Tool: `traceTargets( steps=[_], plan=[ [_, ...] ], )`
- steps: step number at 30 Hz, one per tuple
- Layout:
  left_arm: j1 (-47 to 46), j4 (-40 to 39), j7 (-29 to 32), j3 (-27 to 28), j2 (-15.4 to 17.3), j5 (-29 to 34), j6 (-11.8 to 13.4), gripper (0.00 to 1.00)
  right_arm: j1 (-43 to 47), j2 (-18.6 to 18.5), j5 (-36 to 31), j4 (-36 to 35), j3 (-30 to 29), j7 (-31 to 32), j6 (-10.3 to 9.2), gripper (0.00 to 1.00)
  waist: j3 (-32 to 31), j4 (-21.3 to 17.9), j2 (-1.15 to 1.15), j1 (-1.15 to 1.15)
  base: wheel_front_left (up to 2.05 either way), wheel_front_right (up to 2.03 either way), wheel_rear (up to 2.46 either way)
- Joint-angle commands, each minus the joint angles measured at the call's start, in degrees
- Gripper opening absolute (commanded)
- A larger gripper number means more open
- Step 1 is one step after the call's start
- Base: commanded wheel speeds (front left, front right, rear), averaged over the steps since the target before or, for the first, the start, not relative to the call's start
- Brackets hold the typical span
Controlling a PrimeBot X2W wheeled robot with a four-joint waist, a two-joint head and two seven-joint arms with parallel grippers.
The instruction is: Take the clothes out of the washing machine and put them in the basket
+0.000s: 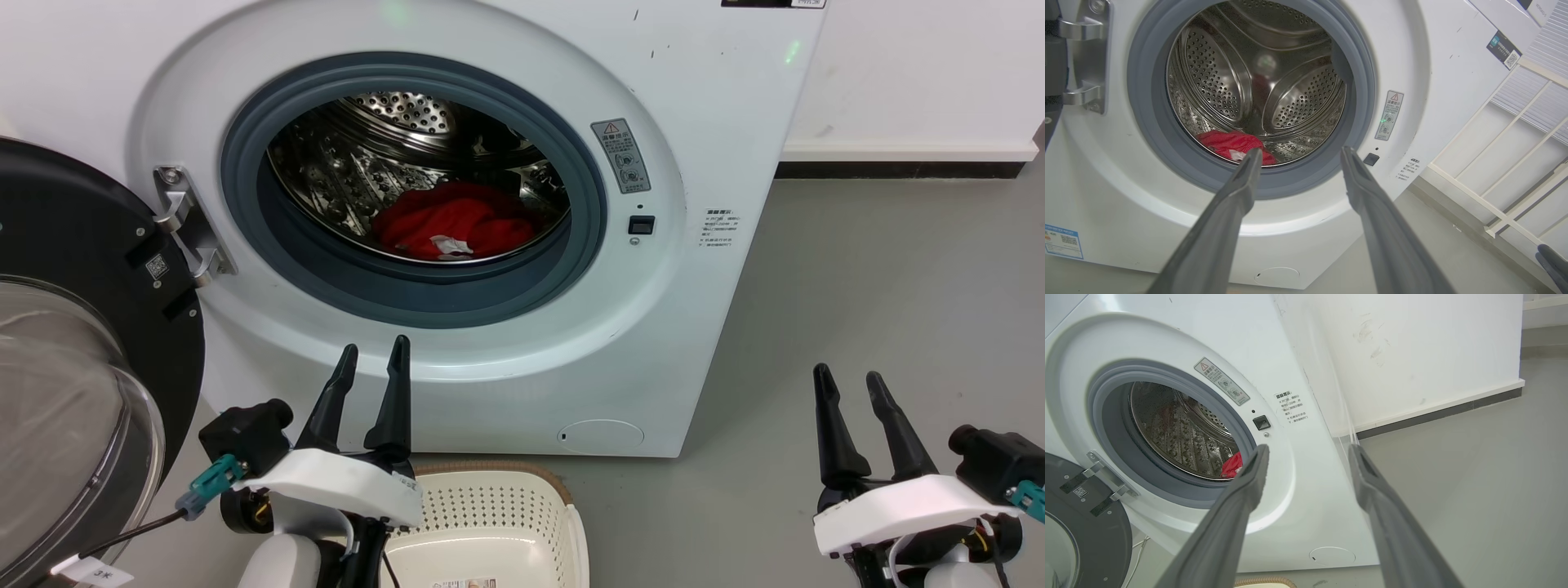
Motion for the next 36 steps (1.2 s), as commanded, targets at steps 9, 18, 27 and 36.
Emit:
traceTargets(
  steps=[9,18,27,36],
  plan=[
    [-1.63,0.70,-1.76,-1.43,0.14,6.51,0.88,1.00,-0.30,-0.10,-7.04,0.69,0.12,-1.72,0.00,1.00,0.02,0.09,0.00,0.00,0.00,0.00,0.00],
    [-1.74,1.73,-3.06,-2.53,0.15,11.32,1.40,1.00,-0.30,-0.10,-12.66,1.60,0.01,-3.01,0.00,1.00,0.11,0.27,0.00,0.00,0.00,0.00,0.00],
    [-1.89,2.73,-4.12,-3.08,0.16,14.96,2.05,1.00,-0.51,-0.09,-17.19,2.13,0.08,-4.02,-0.01,1.00,0.21,0.30,0.00,0.00,0.00,0.00,0.00],
    [-2.06,3.42,-5.09,-3.27,0.16,17.71,2.68,1.00,-0.61,-0.09,-20.84,2.55,0.34,-5.01,-0.01,1.00,0.27,0.35,0.00,0.00,0.00,0.00,0.00]
  ],
)
